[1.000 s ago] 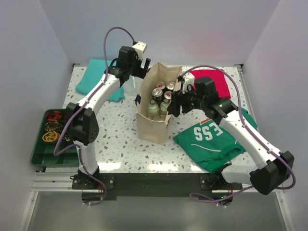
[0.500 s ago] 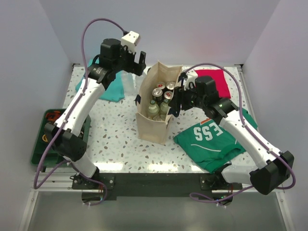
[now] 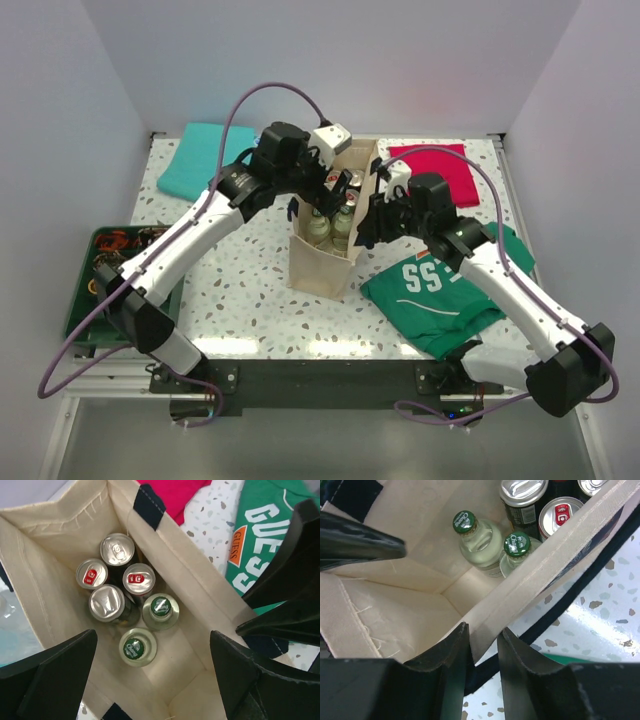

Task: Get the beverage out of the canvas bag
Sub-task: Take out the drink from the canvas bag.

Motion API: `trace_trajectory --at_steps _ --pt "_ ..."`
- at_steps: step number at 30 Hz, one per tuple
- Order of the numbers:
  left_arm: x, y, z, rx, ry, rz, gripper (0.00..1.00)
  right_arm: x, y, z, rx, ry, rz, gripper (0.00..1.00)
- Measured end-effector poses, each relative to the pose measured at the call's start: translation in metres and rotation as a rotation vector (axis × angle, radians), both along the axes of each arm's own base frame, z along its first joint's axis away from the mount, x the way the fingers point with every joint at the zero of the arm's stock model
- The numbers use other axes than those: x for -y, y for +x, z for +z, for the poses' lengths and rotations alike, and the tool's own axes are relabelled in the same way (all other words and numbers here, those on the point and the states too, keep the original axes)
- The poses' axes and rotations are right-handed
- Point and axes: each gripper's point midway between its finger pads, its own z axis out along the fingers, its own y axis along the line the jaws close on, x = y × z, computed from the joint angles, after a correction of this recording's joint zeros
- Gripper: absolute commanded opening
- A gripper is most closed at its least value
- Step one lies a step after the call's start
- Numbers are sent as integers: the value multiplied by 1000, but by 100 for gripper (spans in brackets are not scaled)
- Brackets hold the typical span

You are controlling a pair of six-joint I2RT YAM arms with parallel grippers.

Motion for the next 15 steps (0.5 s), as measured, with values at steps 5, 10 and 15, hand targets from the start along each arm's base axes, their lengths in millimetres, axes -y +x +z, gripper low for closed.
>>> trace_trajectory --at_steps 5,10,15 --pt "-8 0 -21 -38 36 19 100 -1 -6 0 14 -1 40 35" --pt "-8 1 -33 -65 57 19 100 0 -8 -5 7 -11 50 36" --pt "-2 4 -54 -108 82 9 100 1 -10 -6 3 -15 50 37"
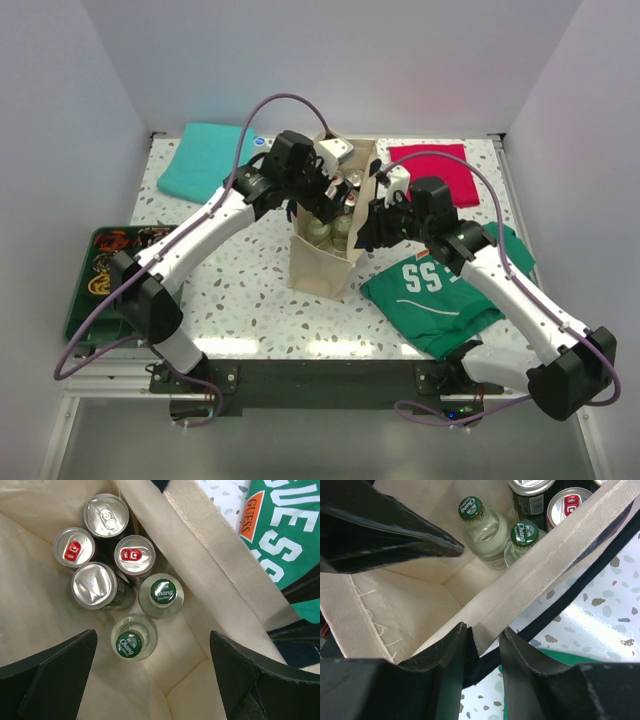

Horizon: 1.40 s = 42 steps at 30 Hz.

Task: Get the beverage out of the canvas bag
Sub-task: Take out the drink from the canvas bag.

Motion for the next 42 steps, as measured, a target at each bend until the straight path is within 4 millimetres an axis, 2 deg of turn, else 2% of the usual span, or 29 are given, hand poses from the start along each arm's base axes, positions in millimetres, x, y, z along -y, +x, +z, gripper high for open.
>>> trace_trajectory --at_steps 5,9,18,25,32,36,42 --pt "10 1 -27 -56 28 -24 100 2 -4 2 -1 0 0 38" --pt "16 -2 -37 -79 36 -43 100 4 -7 4 1 1 1 38" --pt "28 1 -41 -77 17 -66 100 3 -8 2 -5 2 7 41" --pt "42 16 -52 -90 22 -76 98 4 -9 2 -6 -1 6 43" --pt "44 24 -62 -87 51 -80 93 8 -8 5 12 -7 -10 43" --pt "46 29 -60 -78 57 -71 85 9 -8 5 17 -11 -11 44" --pt "47 32 -67 -90 68 -68 82 9 -8 4 18 -15 -12 44"
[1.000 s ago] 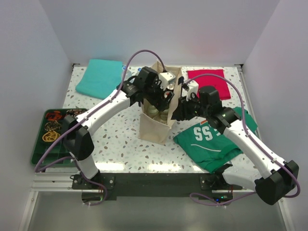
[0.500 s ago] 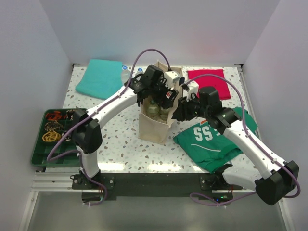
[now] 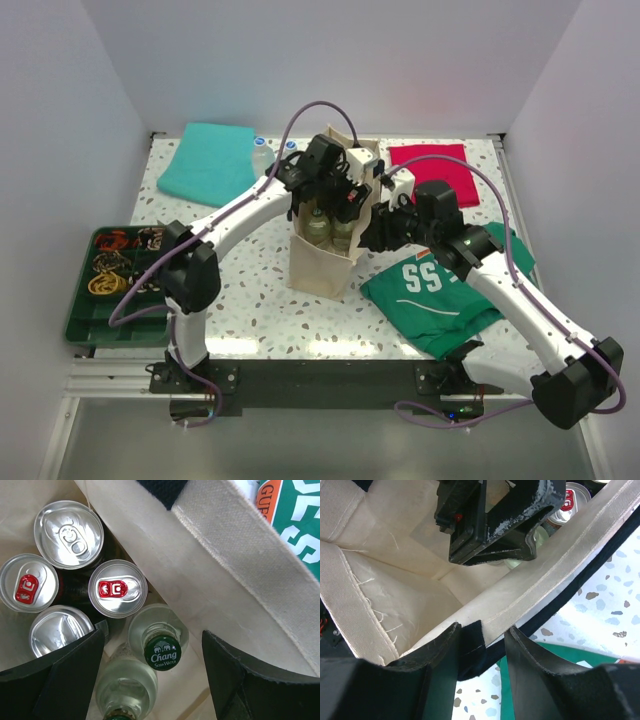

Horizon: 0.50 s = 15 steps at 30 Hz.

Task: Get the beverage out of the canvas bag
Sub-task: Take out the drink from the canvas bag.

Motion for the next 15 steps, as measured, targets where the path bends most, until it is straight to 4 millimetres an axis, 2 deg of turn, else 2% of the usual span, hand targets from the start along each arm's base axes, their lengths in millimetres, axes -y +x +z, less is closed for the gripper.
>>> trace_trajectory --at_steps 5,10,11,12,15 --pt "-1 -1 -13 -28 25 2 80 2 1 -1 0 -8 -10 44" --pt "-1 -1 -15 -31 27 2 76 2 1 -2 -1 -11 -11 44" --pt "-1 -1 -15 -31 27 2 67 2 1 -2 -1 -11 -11 44" --pt "-1 -1 -15 -31 27 2 63 2 1 -2 0 -11 -12 44" --pt "0 -2 -16 -37 24 -3 55 2 1 -2 -1 -11 -12 44"
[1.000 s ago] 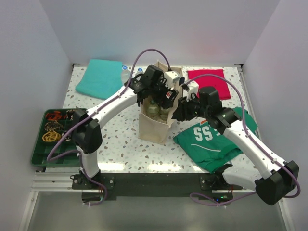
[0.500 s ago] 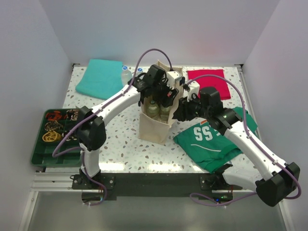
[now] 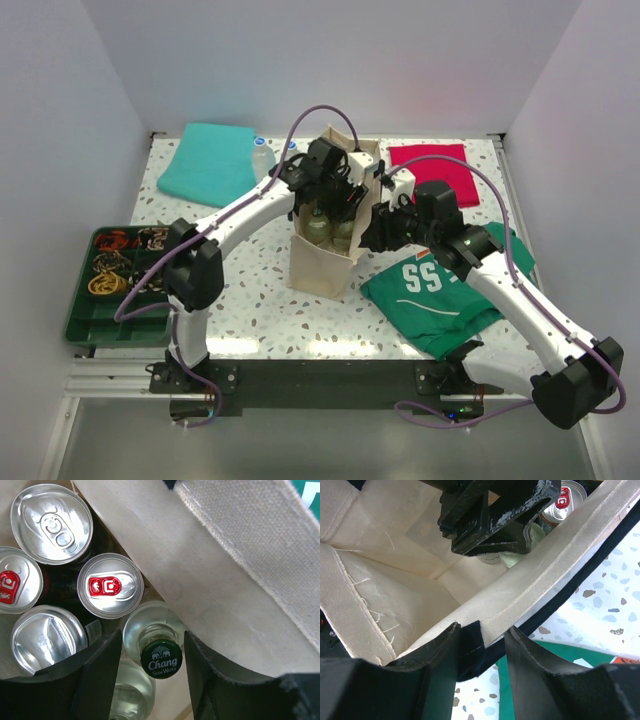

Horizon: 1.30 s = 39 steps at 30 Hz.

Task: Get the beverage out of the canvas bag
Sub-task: Take out the drink from the canvas bag.

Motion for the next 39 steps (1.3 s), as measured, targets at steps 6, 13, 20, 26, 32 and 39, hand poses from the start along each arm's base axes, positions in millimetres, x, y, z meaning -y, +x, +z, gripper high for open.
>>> trace_trajectory --at_steps 6,13,20,26,32,39 --pt "0 0 -6 -11 8 -4 46 0 0 0 0 -1 0 44" --pt "2 1 -4 11 12 -23 19 0 0 0 1 -1 -1 45" --pt "2 1 -4 10 10 -25 0 0 0 0 0 -2 0 45" --pt "2 1 -5 9 10 -25 0 0 0 -1 -1 -2 -1 45" --pt "2 0 -5 9 8 -27 0 0 1 -2 -5 -4 0 45" --pt "2 -2 -5 12 7 -28 0 0 1 -2 -4 -3 0 45"
